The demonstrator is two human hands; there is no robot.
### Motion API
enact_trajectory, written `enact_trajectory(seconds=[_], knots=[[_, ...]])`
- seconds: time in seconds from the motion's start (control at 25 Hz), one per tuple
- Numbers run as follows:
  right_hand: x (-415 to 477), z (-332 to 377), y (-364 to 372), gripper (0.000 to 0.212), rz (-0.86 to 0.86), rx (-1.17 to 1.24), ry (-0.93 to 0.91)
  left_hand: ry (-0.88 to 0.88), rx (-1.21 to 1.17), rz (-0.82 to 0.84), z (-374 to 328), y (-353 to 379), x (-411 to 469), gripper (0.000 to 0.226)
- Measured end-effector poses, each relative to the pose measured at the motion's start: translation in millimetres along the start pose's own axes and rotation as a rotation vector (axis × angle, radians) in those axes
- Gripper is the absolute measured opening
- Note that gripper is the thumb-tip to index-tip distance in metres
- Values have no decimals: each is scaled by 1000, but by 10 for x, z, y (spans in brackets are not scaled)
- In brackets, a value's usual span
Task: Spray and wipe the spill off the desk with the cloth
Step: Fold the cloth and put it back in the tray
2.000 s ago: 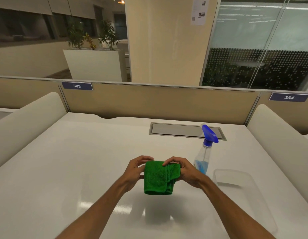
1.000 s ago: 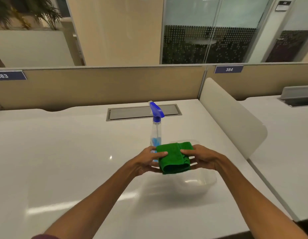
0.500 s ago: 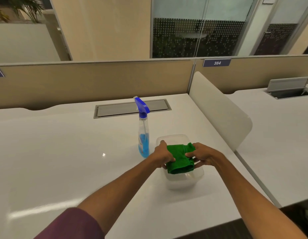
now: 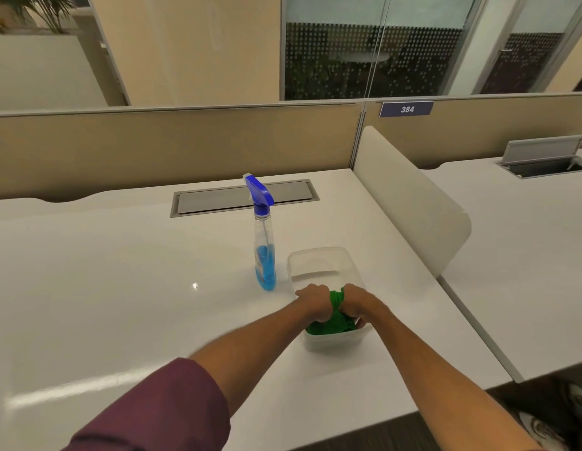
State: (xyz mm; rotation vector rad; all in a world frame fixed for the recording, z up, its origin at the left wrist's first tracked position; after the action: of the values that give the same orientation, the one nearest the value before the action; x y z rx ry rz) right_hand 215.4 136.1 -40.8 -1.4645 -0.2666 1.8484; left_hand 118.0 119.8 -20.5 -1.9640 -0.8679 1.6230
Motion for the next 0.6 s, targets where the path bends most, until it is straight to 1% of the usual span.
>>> enact_trajectory(seconds=[0.08, 0.2, 0.24, 0.28, 0.32, 0.36, 0.44, 0.52, 0.56, 0.6], knots=[[-8, 43, -6, 35, -50, -87, -16, 16, 82, -27, -58, 25, -41, 44], [-32, 99, -8, 32, -104, -162, -45, 77, 285, -232, -182, -96, -223, 32], [-54, 109, -27, 31, -123, -175, -49, 94, 318, -300, -189, -138, -271, 30], [-83, 114, -61, 30, -148, -192, -52, 114, 305, -356, -171, -179, -307, 28], [-108, 125, -108, 30, -177, -210, -57, 137, 241, -396, -117, -220, -344, 24], [-133, 146, -164, 30, -214, -225, -67, 164, 116, -423, -22, -259, -375, 21], [-193, 197, -296, 29, -295, -234, -88, 229, -281, -463, 241, -308, -424, 23], [-249, 253, -419, 29, -371, -223, -99, 318, -722, -479, 499, -276, -451, 35], [-273, 282, -472, 28, -403, -219, -104, 362, -874, -486, 577, -250, -463, 43], [-291, 316, -521, 27, -430, -217, -113, 380, -974, -503, 633, -222, -457, 50]])
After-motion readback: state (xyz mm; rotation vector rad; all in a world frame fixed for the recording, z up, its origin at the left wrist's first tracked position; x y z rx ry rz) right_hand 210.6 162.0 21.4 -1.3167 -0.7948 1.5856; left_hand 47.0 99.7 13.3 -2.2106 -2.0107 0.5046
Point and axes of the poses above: each hand's wrist, its own x-axis towards the middle knuckle, its own y-axis out of the palm, z = x × y, the point moved 8 cm from there along x, towards the middle knuckle, and after that the axes turned 11 degrees about z, right-handed, at the moved point
